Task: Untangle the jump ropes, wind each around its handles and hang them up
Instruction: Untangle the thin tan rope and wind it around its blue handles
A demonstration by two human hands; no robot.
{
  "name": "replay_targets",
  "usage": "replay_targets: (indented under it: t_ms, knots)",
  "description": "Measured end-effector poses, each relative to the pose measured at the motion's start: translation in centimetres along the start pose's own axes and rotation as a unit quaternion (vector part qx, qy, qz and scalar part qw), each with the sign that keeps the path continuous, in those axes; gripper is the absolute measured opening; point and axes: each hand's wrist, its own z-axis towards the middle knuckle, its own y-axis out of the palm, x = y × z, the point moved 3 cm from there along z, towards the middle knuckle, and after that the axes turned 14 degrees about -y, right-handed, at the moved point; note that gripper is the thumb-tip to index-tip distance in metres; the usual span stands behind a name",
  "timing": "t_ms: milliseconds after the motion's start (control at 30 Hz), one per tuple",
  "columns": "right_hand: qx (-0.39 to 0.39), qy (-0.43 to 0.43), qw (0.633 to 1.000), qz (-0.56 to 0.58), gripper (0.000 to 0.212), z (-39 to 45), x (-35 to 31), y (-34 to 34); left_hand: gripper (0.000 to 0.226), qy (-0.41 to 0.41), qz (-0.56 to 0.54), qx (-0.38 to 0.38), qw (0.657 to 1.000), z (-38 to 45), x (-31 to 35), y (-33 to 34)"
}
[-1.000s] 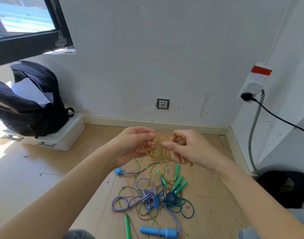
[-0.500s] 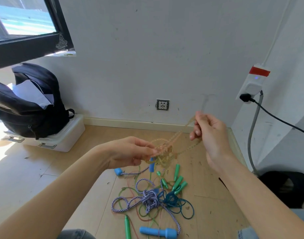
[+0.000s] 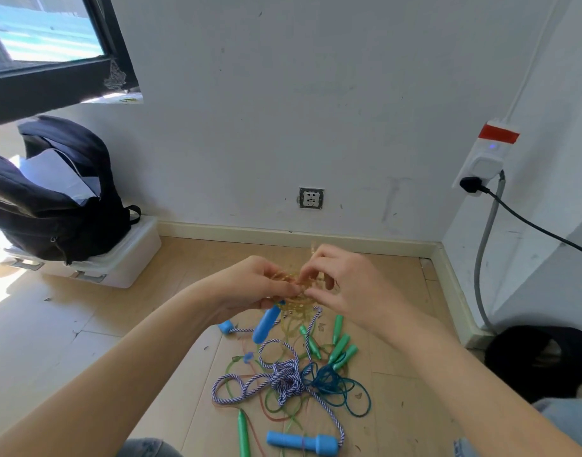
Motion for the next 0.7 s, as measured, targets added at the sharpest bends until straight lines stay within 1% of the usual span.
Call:
replay_targets:
  t_ms: [100,167,233,300,333,433,467,500,567,600,633,667,700]
  knots:
    - [-0.019,0.007,0.999,-0.042,0.018,0.0,0.4,0.3,0.008,0.01,0.009,-0.037,0.999,-0.3,0.1,0.0]
    - [-0.031,0.017,0.997,-0.067,0.013,-0.1,0.3,0.6,0.01,0.01,0.0,-0.037,0.999,-0.3,0.1,0.2]
    - [-0.035,0.022,0.996,-0.078,0.01,-0.3,0.3,1.0,0.012,0.002,0.006,0.007,1.0,-0.1,0.1,0.1]
    - [-0.048,0.022,0.995,-0.089,0.008,-0.5,0.3,1.5,0.014,-0.004,0.067,0.07,0.995,0.3,0.0,0.1]
    - [-0.054,0.023,0.994,-0.09,0.009,-0.5,0.2,1.7,0.013,-0.003,0.09,0.089,0.992,0.5,-0.1,0.2]
    - [-0.064,0.031,0.996,-0.058,0.019,-0.5,0.0,1.5,0.013,-0.003,0.094,0.097,0.991,0.7,-0.4,-0.1]
    - [-0.048,0.041,0.998,-0.031,0.021,-0.5,0.1,1.2,0.014,0.002,0.099,0.099,0.99,0.7,-0.4,-0.4]
    - [-0.015,0.054,0.998,0.001,0.021,-0.5,0.3,0.7,0.018,0.009,0.106,0.106,0.989,0.8,-0.4,-0.6]
    - [0.07,0.081,0.993,0.049,0.021,-0.6,0.7,-0.1,0.023,0.016,0.105,0.114,0.988,0.8,-0.5,-0.8]
    - [0.105,0.091,0.989,0.058,0.021,-0.6,0.9,-0.3,0.023,0.008,0.084,0.097,0.992,0.8,-0.6,-0.7]
    - [0.129,0.098,0.985,0.061,0.023,-0.6,1.1,-0.3,0.023,-0.013,0.045,0.055,0.997,0.8,-0.8,-0.3]
    - [0.144,0.103,0.983,0.055,0.025,-0.6,1.2,-0.4,0.022,-0.042,-0.016,-0.007,0.999,0.6,-1.0,0.1]
    - [0.151,0.104,0.982,0.044,0.026,-0.6,1.3,-0.4,0.022,-0.066,-0.094,-0.075,0.991,0.3,-1.0,0.5]
